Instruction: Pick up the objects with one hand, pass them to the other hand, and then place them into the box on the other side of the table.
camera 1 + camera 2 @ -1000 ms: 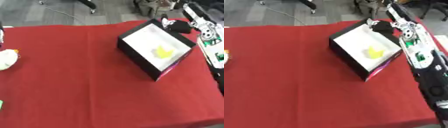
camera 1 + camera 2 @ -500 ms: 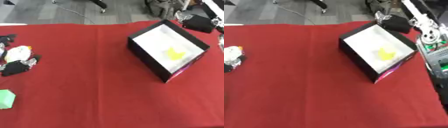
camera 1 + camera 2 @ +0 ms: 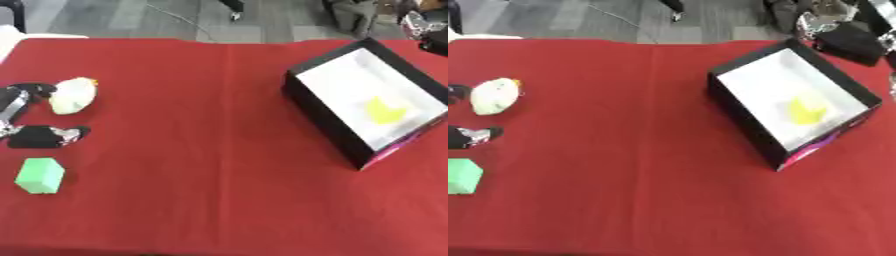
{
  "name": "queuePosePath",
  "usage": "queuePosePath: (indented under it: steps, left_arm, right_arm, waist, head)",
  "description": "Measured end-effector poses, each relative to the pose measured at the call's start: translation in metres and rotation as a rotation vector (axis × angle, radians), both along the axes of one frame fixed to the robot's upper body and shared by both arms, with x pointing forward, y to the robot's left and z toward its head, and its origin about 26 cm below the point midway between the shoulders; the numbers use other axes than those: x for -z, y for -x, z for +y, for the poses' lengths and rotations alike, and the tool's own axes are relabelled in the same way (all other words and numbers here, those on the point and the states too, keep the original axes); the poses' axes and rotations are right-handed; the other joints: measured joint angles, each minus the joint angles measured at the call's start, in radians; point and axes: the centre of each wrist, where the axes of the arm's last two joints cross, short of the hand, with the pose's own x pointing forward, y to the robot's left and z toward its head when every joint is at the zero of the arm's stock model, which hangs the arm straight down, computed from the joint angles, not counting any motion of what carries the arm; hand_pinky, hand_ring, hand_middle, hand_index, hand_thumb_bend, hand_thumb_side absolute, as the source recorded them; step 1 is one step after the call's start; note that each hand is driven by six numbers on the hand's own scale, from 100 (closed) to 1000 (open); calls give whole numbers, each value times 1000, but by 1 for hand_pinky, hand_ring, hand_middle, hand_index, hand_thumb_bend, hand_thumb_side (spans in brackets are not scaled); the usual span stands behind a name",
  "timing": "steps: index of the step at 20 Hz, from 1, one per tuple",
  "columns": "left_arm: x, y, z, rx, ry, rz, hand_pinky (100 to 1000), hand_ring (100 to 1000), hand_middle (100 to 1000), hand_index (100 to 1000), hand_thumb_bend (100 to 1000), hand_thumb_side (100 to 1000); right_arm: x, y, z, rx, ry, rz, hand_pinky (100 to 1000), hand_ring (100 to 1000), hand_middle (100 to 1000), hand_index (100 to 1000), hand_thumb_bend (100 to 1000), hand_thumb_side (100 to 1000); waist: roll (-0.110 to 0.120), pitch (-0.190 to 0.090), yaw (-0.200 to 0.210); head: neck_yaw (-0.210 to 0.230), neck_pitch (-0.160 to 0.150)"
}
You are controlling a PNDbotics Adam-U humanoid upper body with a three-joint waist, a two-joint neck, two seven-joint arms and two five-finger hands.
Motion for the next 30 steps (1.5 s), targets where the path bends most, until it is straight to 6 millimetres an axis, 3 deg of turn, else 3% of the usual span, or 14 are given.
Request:
queuePosePath:
  steps: [10, 16, 22, 30]
  left_arm:
    - [-14, 1, 13, -78, 131, 234, 922, 892, 798, 832, 498, 207]
    - [-23, 9, 19, -96, 125, 343, 968, 921, 819, 824, 570, 107]
    - [-25, 11, 27, -66, 35, 385, 976, 933, 827, 836, 585, 100]
    - [-16, 1, 45, -10, -87, 464, 977, 931, 821, 811, 489, 100]
  right_arm:
    - [1, -1, -2, 13, -3, 4, 1000, 1000, 924, 994, 100, 506]
    - [1, -2, -2, 19, 0, 6, 1000, 1000, 919, 991, 100, 503]
    - [5, -3, 3, 3, 25, 28, 1000, 1000, 913, 988, 100, 505]
    - [10, -3, 6, -8, 53, 49, 1000, 1000, 907, 985, 100, 507]
  waist:
    - [-3, 0, 0]
    - [0, 0, 1]
    - [2, 0, 0]
    - [1, 0, -4]
  head:
    - [-16, 0]
    - [-27, 0]
    - [-27, 0]
    - [-25, 0]
